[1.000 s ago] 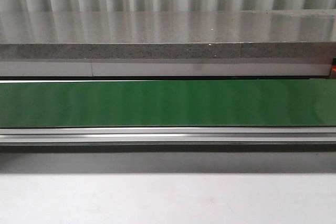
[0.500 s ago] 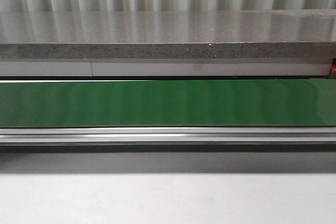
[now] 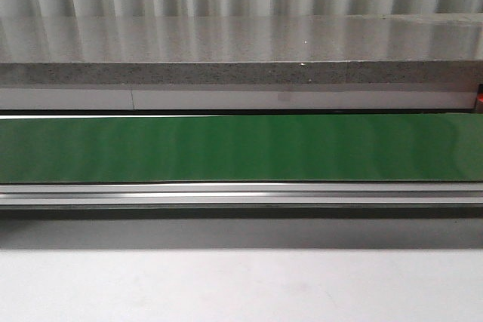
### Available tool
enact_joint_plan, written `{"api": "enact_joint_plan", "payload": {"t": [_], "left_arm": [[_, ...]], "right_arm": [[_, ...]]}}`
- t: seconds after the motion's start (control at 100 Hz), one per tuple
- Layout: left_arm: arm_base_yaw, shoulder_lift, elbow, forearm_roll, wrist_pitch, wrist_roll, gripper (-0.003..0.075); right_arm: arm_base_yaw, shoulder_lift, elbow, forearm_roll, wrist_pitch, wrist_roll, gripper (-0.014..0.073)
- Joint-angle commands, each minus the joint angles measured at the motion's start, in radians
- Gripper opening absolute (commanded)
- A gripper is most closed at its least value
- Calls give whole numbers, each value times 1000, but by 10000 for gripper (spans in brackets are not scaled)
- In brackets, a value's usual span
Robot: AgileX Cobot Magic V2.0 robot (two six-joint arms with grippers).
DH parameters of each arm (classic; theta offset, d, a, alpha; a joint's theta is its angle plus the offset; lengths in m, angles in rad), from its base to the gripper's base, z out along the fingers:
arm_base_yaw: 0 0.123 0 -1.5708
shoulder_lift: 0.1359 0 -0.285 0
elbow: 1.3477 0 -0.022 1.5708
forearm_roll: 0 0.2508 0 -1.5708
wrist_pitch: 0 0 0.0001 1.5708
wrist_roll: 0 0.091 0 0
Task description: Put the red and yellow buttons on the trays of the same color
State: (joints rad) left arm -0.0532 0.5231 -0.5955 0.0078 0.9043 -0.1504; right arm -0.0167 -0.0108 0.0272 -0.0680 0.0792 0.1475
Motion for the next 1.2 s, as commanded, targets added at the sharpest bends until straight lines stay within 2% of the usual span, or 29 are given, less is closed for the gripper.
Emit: {"api": "enact_joint_plan", "payload": {"t": [0.0, 0.05, 0.1, 0.23, 0.36, 0.5, 0.67, 0.96, 1.19], "left_arm": [[-8, 11, -36, -8, -49, -43, 594], [-8, 11, -36, -8, -49, -74, 664], [-8, 11, -36, -8, -45, -85, 693], [-8, 14, -36, 23, -43, -213, 689], [-6, 54, -36, 133, -50, -397, 689], [1, 142, -36, 236, -69, -490, 689], [63, 270, -38, 266, -125, -511, 679], [271, 434, -38, 266, -243, -515, 650], [363, 547, -43, 266, -346, -507, 650]], "right_arm": [[-4, -15, 1, -10, -87, -4, -67], [-4, -15, 1, -10, -87, -4, -67], [-4, -15, 1, -10, -87, -4, -67], [-4, -15, 1, -10, -87, -4, -67], [-4, -15, 1, -10, -87, -4, -67], [-4, -15, 1, -10, -87, -4, -67], [-4, -15, 1, -10, -87, -4, -67], [-4, -15, 1, -10, -87, -4, -67], [-4, -15, 1, -10, -87, -4, -67]]}}
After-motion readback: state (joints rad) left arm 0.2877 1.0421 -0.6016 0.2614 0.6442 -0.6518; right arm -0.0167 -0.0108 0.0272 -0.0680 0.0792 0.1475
